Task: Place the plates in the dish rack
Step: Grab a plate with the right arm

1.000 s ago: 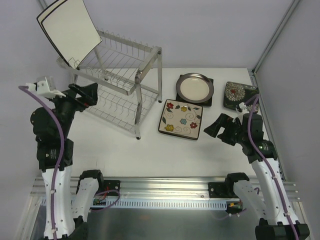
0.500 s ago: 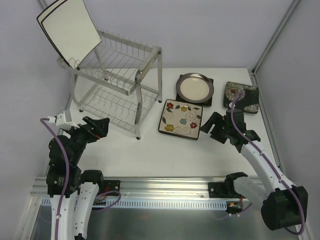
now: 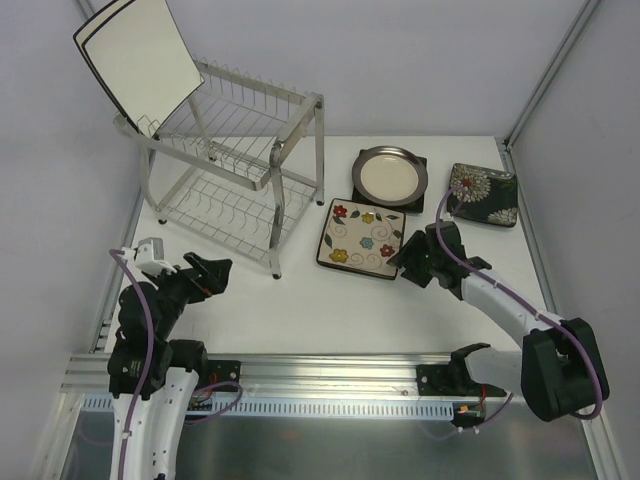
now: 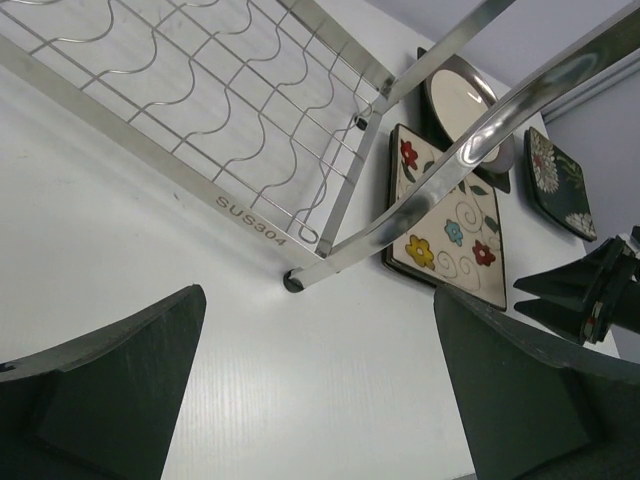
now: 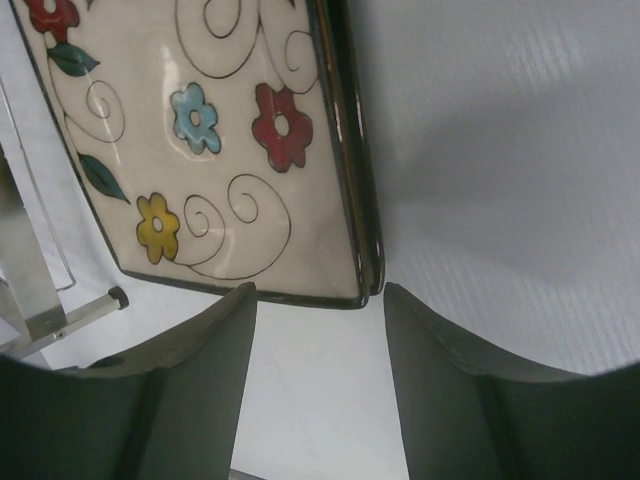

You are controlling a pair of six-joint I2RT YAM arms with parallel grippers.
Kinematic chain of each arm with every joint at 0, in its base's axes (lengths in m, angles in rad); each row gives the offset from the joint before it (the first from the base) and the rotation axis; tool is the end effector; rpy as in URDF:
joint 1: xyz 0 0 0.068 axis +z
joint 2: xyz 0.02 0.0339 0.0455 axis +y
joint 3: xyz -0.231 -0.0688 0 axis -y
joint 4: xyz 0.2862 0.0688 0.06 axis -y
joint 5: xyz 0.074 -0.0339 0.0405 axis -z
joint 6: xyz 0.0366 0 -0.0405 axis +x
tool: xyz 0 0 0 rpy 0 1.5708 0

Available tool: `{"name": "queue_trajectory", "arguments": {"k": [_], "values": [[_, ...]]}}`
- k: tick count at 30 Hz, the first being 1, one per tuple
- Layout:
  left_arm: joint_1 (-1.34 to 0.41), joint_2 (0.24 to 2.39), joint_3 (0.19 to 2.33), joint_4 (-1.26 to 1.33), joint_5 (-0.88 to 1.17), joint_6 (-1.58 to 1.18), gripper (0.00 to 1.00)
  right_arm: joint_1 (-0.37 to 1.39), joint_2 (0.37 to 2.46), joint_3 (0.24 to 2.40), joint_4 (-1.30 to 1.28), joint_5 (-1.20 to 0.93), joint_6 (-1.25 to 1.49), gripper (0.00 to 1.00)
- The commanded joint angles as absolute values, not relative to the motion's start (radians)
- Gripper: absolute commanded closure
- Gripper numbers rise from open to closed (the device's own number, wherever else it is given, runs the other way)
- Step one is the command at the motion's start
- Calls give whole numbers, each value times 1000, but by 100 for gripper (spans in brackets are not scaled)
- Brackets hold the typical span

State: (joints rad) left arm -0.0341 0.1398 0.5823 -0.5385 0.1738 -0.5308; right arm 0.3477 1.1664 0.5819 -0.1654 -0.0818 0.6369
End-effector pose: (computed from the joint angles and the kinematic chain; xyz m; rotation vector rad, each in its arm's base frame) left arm 0.1334 -0.0109 0.3119 -0.2861 1.6729 -0.5699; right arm 0.2639 0.0988 0.1427 0.3025 2.3732 0.5783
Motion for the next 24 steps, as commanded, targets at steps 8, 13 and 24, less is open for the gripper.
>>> {"name": "queue_trajectory", "arguments": {"k": [8,13,24], "values": [[-55,43,494,-528,203,-476,1,385,1258,589,-75,-6,735,52],[-55,26,489,-526,175,-471,1,402,1293,598,-77,34,753,54],[-55,20,483,-522,175,-472,1,414,1279,640,-199,118,726,64]]}}
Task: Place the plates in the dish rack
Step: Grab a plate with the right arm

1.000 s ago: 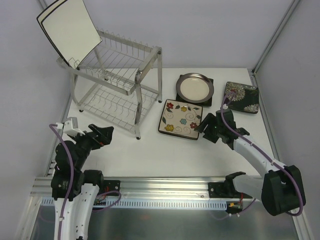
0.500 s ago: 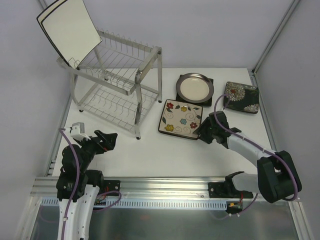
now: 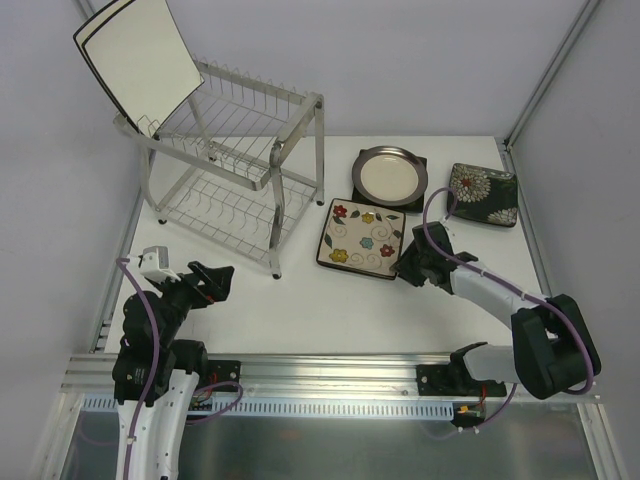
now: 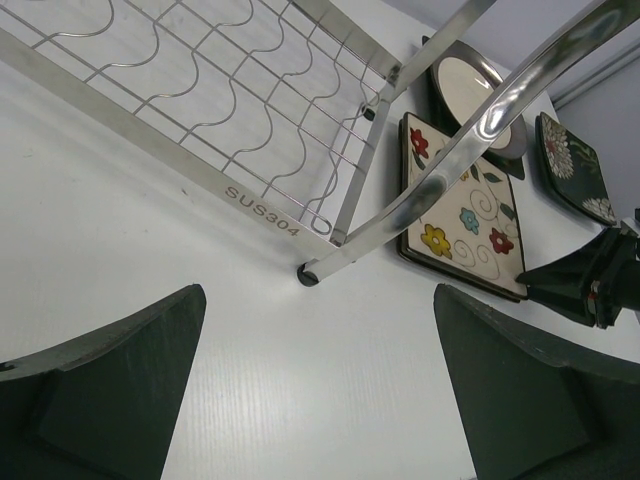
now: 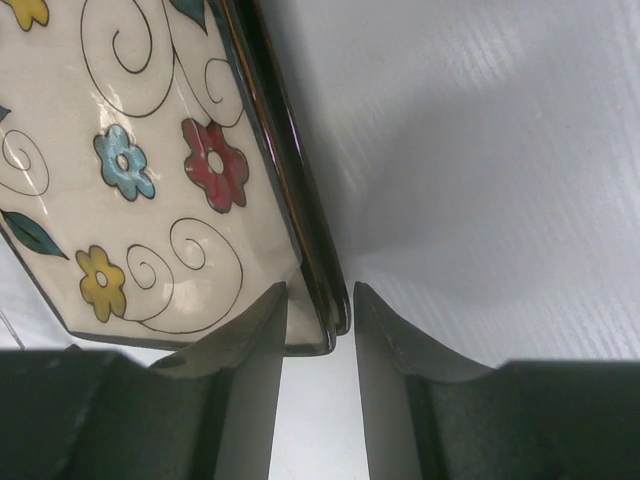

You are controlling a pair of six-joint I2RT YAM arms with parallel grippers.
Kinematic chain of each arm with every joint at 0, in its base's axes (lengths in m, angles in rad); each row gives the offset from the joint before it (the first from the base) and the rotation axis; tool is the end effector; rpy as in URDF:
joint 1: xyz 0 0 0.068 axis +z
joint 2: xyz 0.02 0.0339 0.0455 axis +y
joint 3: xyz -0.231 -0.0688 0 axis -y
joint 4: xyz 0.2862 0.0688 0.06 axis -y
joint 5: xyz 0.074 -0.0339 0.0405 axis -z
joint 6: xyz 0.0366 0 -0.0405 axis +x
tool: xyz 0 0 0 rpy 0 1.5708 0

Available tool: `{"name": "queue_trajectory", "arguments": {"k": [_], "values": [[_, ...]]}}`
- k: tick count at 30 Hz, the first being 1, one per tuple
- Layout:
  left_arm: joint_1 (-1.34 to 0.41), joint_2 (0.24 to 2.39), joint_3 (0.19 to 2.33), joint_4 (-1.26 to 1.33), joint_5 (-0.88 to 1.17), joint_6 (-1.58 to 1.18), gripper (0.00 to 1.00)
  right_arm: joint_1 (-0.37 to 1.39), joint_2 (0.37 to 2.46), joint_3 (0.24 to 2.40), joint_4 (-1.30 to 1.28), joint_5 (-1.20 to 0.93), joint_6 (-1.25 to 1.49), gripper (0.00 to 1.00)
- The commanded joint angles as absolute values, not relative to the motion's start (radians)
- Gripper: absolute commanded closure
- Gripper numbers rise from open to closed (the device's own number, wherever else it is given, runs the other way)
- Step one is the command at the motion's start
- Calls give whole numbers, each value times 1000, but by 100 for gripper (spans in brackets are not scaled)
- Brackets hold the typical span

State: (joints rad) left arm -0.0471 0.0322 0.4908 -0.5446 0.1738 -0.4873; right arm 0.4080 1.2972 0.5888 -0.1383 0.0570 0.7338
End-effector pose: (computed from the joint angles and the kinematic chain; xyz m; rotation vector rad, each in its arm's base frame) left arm 0.1284 -0.0124 0.2920 -0.2356 1.6681 -0.5479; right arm 0.2644 0.1120 0.1125 0.4263 2.4293 0.4456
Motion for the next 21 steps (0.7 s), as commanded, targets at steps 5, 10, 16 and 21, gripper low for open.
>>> {"name": "queue_trajectory", "arguments": {"k": [5,10,16,21], "values": [[-55,14,482,-519,173,-472,1,419,1262,666,-270,143,690,79],[-55,11,480,-517,176,-472,1,422,1264,669,-265,126,678,79],[-55,8,479,-514,176,-472,1,434,1290,672,-229,84,673,78],[-55,8,479,-514,181,-472,1,440,1311,672,-206,77,683,78]]}}
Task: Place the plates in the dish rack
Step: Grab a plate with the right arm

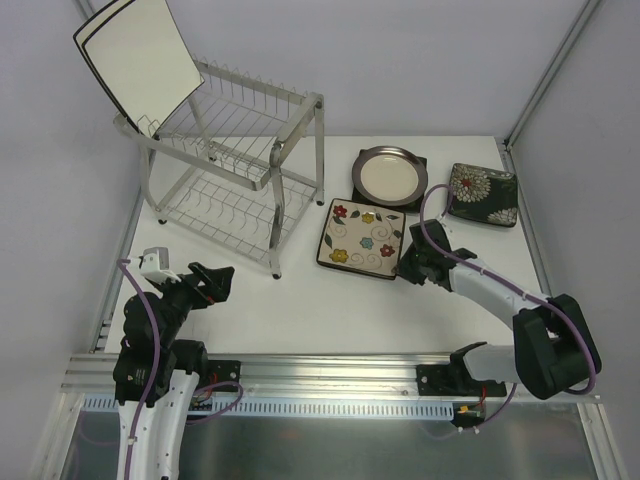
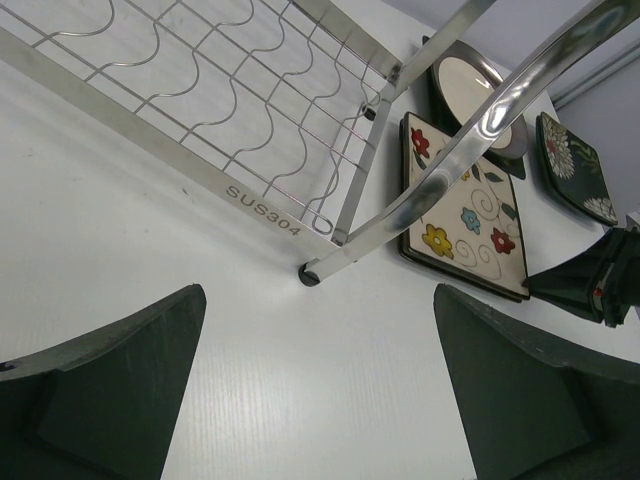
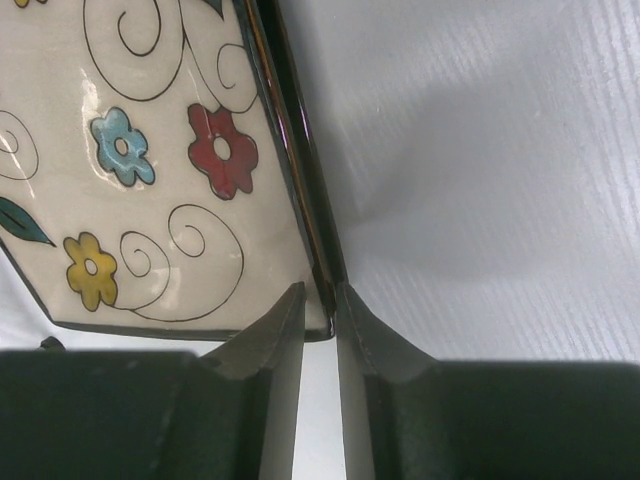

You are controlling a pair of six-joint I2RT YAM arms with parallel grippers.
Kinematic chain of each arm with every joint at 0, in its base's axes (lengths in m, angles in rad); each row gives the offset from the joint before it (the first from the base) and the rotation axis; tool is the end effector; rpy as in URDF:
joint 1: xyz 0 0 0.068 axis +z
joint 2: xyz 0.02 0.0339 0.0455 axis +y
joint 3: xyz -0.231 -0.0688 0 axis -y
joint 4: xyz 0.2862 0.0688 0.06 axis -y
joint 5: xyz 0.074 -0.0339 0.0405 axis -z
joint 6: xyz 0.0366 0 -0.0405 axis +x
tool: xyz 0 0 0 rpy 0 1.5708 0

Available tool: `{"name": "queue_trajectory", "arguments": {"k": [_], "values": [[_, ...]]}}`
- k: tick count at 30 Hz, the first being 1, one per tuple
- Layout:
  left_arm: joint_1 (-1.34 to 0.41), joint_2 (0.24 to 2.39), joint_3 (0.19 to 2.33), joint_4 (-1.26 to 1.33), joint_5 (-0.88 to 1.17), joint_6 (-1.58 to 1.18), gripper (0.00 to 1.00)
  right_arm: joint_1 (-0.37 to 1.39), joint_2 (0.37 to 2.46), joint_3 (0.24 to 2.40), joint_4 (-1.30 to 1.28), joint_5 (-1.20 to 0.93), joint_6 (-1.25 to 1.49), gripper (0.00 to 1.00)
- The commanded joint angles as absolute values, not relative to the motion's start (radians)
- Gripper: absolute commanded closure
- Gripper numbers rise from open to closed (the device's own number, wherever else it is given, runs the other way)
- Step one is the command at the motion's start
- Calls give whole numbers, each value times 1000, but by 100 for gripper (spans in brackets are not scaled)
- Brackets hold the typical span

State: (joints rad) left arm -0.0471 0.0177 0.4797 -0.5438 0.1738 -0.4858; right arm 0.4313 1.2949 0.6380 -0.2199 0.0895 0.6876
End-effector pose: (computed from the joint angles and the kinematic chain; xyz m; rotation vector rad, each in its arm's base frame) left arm 0.1277 -0.0124 0.2899 -0.2332 1.6640 -0.5471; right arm 0.2657 0.1187 0.1236 0.3569 2.4556 0.3820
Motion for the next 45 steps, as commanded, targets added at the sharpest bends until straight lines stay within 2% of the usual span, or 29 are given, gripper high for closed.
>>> {"name": "queue_trajectory", "arguments": {"k": [1,14,29,32,38,42,45], "values": [[-55,8,479,-514,179,-472,1,440,1315,670,-201,71,683,78],[-55,9,477,-512,176,-472,1,442,1367,653,-167,54,695,77],[-55,11,477,-512,178,-472,1,440,1404,604,-112,46,715,64],[-55,11,477,-512,178,-472,1,442,1414,603,-113,63,704,68],[-55,9,477,-512,179,-471,1,442,1399,603,-138,89,669,83],[-55,8,477,-512,176,-472,1,442,1364,617,-178,110,637,99],[-55,8,477,-512,178,-472,1,442,1319,627,-213,127,612,99]]}}
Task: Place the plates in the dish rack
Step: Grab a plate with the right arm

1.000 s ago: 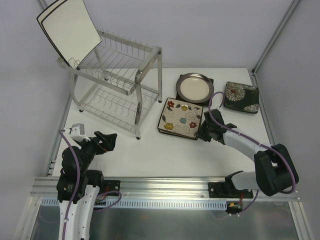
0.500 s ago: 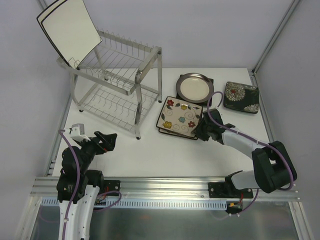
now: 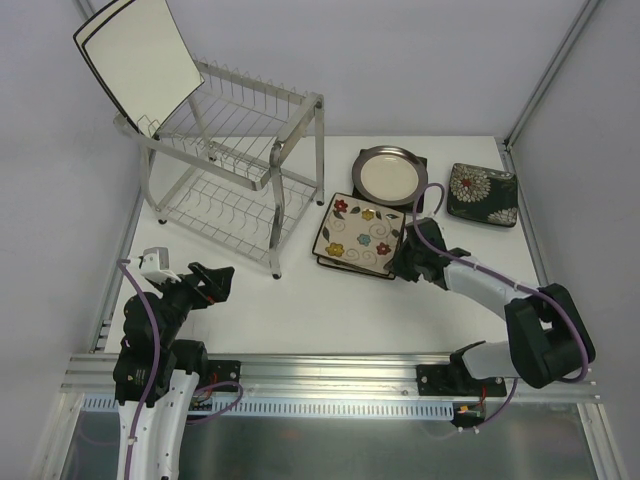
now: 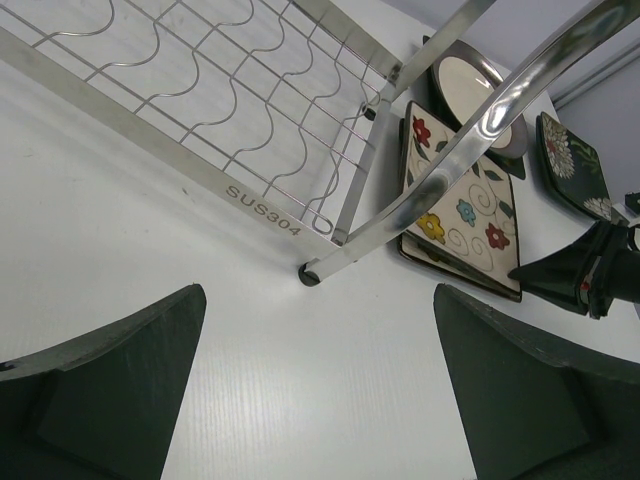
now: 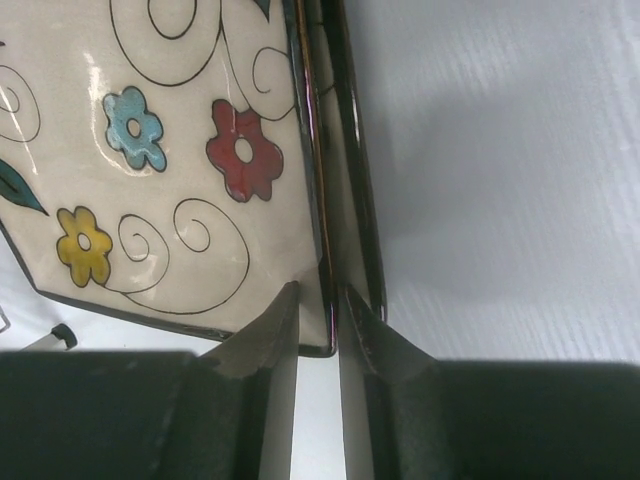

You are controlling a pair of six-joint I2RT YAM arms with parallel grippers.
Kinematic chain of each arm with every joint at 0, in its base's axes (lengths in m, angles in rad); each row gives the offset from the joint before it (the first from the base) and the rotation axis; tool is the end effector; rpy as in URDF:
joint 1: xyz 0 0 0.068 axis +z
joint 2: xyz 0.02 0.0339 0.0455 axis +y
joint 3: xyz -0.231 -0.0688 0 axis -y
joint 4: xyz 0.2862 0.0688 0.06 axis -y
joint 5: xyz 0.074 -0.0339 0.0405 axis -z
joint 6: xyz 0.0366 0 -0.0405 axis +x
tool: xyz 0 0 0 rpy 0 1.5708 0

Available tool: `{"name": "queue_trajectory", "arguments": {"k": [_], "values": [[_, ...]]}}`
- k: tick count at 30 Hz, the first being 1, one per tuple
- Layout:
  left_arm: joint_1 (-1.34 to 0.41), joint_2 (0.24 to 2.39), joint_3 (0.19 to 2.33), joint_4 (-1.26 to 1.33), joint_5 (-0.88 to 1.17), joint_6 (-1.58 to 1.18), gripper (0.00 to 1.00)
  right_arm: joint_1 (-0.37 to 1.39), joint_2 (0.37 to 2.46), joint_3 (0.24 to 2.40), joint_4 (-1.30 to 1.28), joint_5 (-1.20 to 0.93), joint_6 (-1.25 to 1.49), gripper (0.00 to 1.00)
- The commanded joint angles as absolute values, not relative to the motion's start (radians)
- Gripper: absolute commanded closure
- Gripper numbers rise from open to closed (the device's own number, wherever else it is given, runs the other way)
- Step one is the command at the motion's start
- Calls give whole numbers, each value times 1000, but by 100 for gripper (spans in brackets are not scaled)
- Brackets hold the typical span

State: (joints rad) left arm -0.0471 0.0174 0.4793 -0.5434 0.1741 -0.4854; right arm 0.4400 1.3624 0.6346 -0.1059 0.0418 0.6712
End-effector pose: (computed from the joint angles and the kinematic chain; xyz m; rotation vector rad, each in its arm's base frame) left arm 0.1277 -0.0124 0.2898 -0.2326 1.6638 -0.5471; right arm 0.2722 0.1265 0.1120 0.3029 2.4371 0.4566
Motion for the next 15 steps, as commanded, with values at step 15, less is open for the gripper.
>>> {"name": "queue_trajectory", "arguments": {"k": [15], "values": [[-55,5,477,-511,170,-469,1,413,1135,661,-370,196,506,100]]}}
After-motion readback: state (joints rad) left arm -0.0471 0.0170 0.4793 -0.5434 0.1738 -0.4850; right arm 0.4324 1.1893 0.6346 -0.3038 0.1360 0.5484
